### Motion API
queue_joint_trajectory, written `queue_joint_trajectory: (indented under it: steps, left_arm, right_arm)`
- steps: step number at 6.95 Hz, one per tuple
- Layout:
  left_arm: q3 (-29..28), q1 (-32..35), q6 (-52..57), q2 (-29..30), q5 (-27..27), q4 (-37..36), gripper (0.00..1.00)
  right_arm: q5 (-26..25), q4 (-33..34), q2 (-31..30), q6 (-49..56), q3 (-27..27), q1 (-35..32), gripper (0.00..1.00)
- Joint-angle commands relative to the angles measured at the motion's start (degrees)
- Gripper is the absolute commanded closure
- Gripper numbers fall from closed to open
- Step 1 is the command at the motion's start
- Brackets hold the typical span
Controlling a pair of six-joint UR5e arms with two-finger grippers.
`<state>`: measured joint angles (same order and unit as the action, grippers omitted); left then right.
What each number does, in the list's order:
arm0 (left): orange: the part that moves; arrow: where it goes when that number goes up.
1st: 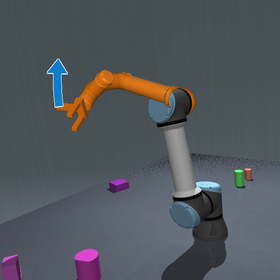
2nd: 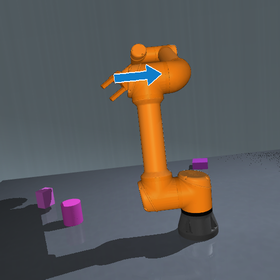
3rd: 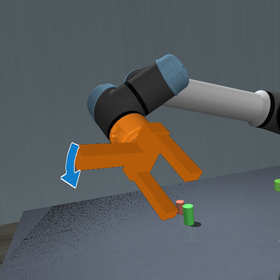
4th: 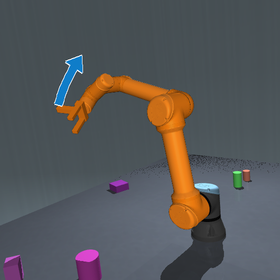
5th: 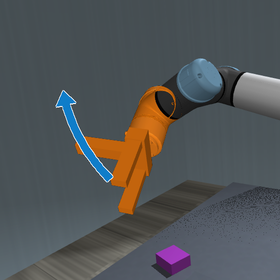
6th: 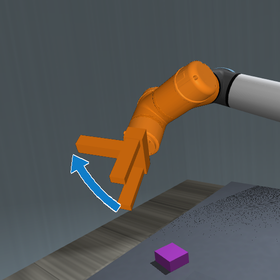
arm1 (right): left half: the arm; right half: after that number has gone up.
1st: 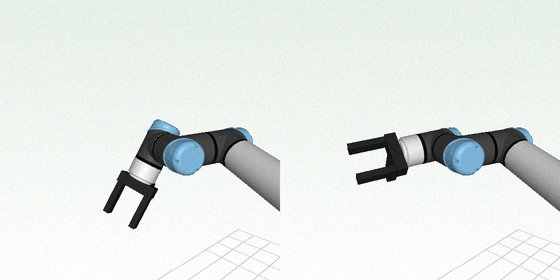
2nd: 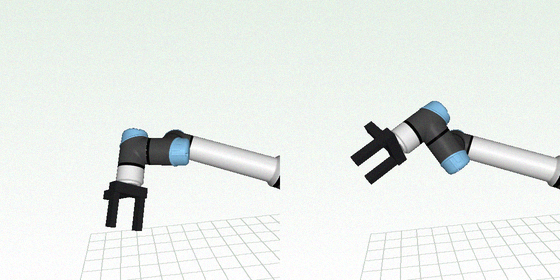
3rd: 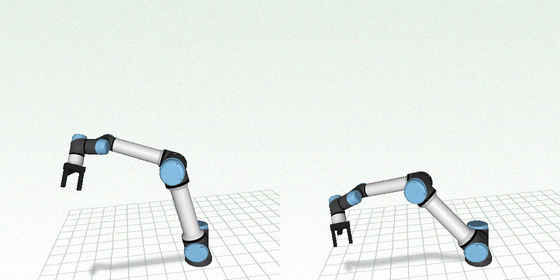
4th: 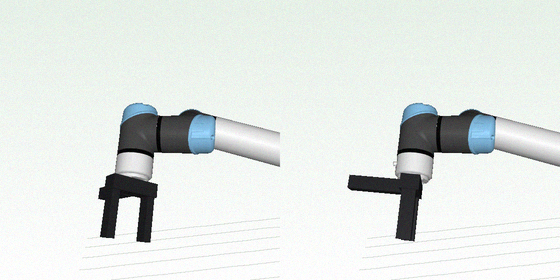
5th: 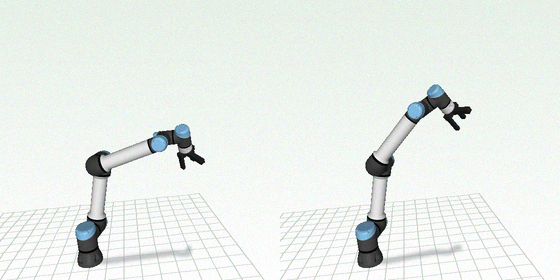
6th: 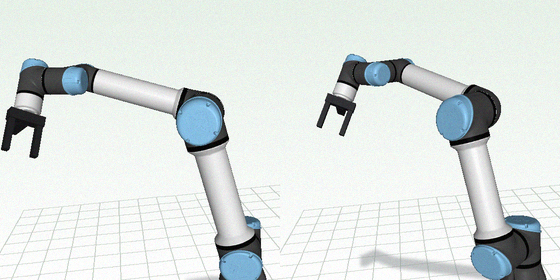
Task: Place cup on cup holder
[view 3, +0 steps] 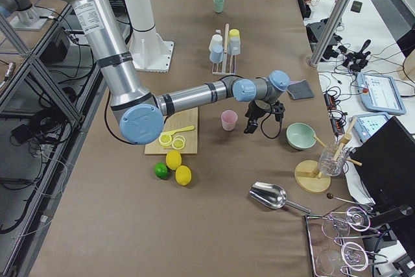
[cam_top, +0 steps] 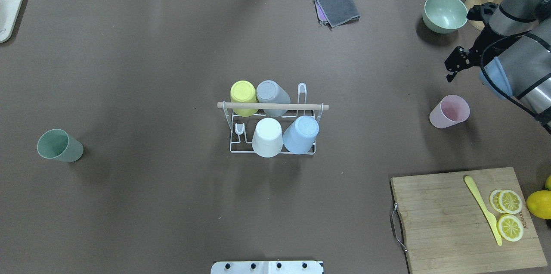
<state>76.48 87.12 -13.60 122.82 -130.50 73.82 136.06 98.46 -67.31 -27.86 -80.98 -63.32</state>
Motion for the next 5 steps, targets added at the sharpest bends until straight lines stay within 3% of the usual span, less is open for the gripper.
queue_joint_trajectory:
  steps: [1, 3, 5]
  left_arm:
    - [-9.99, -2.37, -0.29, 7.15, 3.05, -2.61, 0.03]
    - [-11.34, -11.07, -0.20, 6.82, 2.97, -10.87, 0.03]
    - [-11.88, -15.02, -0.37, 7.87, 2.62, -15.69, 0.03]
  right_arm:
    - [-0.01, 3.22, 5.15, 0.35, 4.76, 1.35, 0.00]
    - [1.21, 3.59, 6.31, 5.31, 6.96, 1.97, 0.00]
    - [4.38, 10.92, 10.49, 11.07, 11.87, 1.97, 0.01]
